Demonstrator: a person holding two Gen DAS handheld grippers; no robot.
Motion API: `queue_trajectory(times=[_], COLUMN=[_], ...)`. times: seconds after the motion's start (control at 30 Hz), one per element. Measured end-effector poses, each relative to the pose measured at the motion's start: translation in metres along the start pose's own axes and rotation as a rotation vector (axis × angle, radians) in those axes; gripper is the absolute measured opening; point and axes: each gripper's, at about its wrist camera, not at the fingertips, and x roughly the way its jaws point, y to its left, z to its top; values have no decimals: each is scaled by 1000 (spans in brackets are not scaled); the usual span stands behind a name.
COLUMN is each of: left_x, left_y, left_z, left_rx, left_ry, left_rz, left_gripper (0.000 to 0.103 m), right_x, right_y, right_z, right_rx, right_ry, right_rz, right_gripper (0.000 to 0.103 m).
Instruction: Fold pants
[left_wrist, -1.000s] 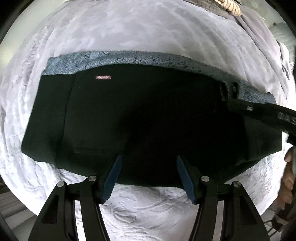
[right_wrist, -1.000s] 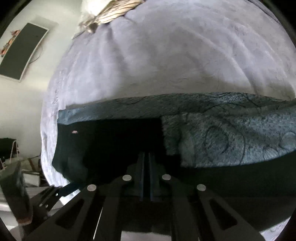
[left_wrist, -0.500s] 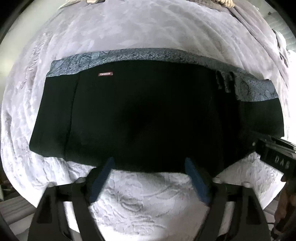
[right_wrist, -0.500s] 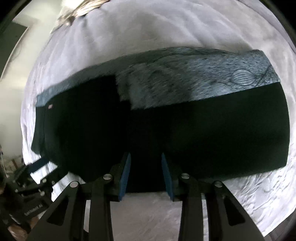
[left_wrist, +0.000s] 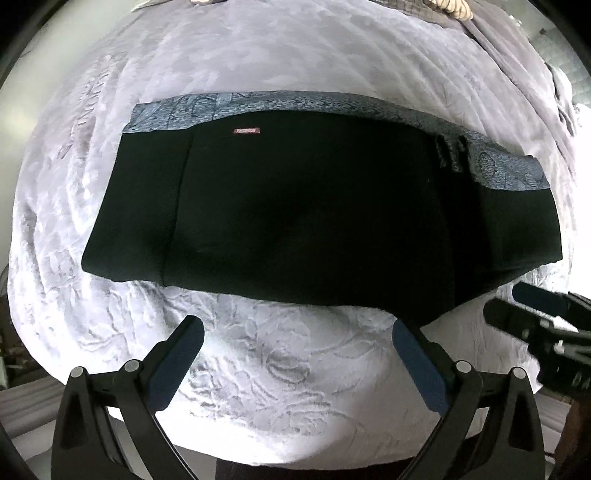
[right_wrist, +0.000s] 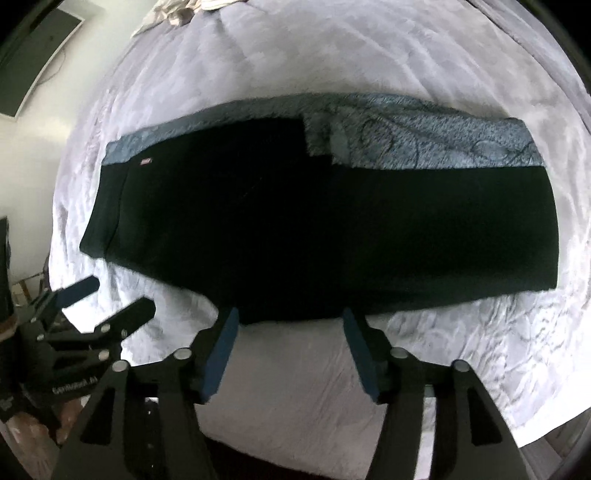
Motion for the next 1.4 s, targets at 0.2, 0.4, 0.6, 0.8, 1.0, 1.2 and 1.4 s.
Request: queue_trajectory(times=[0.2, 0.4, 0.6, 0.8, 1.0, 1.2, 1.4], left_x=[-7, -11, -13, -10, -6, -2, 4], left_y=[7, 14, 26, 37, 46, 59, 74], left_z=[-8, -14, -19, -22, -21, -23, -24], left_rx=[-10, -21, -40, -65, -91, -132, -176], left_ry=[6, 9, 17, 31, 39, 46, 58], left_rz=[-1, 3, 2, -7, -8, -12, -10], left_gripper=[102, 102, 102, 102, 102, 102, 102], right_x=[-4, -1, 0, 7, 13, 17, 17], right_y=[18, 31, 36, 43, 48, 49, 50], right_z=[-12, -13, -15, -14, -15, -16, -16], right_rx=[-10, -23, -28, -33, -39, -38, -37], right_ry=[16, 29, 25, 40, 55, 66, 69], right_rz=[-14, -63, -115, -113, -118, -121, -120], right_gripper=[78, 79, 81, 81, 81, 81, 81])
